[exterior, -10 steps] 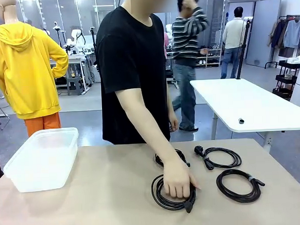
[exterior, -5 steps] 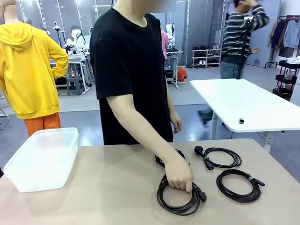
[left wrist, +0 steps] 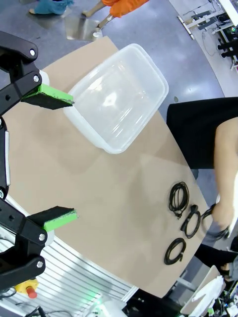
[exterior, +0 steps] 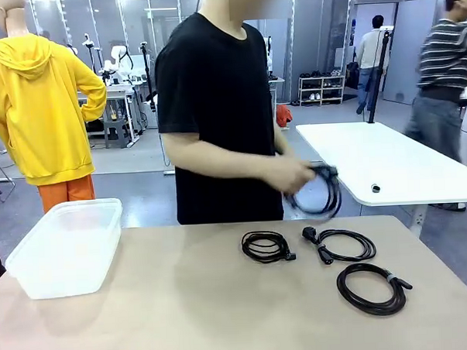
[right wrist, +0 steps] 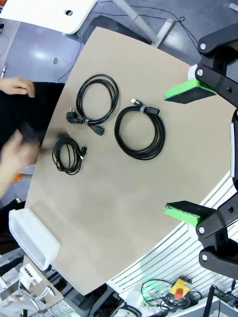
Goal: Organize and store the cables.
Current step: Place the Power Cable into the Organizing box.
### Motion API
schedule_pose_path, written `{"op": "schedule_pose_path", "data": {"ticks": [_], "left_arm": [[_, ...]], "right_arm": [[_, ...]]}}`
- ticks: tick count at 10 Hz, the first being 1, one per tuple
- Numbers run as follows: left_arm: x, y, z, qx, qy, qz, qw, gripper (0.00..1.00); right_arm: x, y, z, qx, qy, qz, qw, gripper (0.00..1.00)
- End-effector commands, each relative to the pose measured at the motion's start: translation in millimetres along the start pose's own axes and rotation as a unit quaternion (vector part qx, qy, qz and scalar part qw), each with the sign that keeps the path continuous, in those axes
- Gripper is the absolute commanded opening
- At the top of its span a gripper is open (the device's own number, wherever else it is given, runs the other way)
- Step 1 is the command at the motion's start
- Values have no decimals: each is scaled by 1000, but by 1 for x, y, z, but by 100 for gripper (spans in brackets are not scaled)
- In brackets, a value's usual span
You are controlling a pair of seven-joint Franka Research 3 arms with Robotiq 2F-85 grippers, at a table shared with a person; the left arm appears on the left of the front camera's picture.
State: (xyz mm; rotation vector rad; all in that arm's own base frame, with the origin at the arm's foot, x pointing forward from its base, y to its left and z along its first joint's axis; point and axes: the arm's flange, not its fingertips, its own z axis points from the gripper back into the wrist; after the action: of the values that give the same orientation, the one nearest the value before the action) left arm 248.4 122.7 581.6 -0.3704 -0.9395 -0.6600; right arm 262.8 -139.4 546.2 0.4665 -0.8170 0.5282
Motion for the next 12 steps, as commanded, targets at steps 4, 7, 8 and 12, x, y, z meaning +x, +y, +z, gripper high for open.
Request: {"op": "schedule_pose_path", "data": {"ticks": [4, 7, 8, 12], "left_arm": [[0, 0, 1, -6, -6, -5, 1000, 100], [0, 0, 1, -6, -6, -5, 1000, 100], [0, 0, 1, -6, -6, -5, 1000, 100], [0, 0, 1, -6, -6, -5, 1000, 100]], "right_arm": [[78, 5, -42, -24, 82, 1, 996, 100], [141, 15, -152, -31, 195, -7, 980, 100], [153, 19, -191, -74, 223, -15, 972, 100], [161, 22, -300, -135, 250, -107, 953, 100]]}}
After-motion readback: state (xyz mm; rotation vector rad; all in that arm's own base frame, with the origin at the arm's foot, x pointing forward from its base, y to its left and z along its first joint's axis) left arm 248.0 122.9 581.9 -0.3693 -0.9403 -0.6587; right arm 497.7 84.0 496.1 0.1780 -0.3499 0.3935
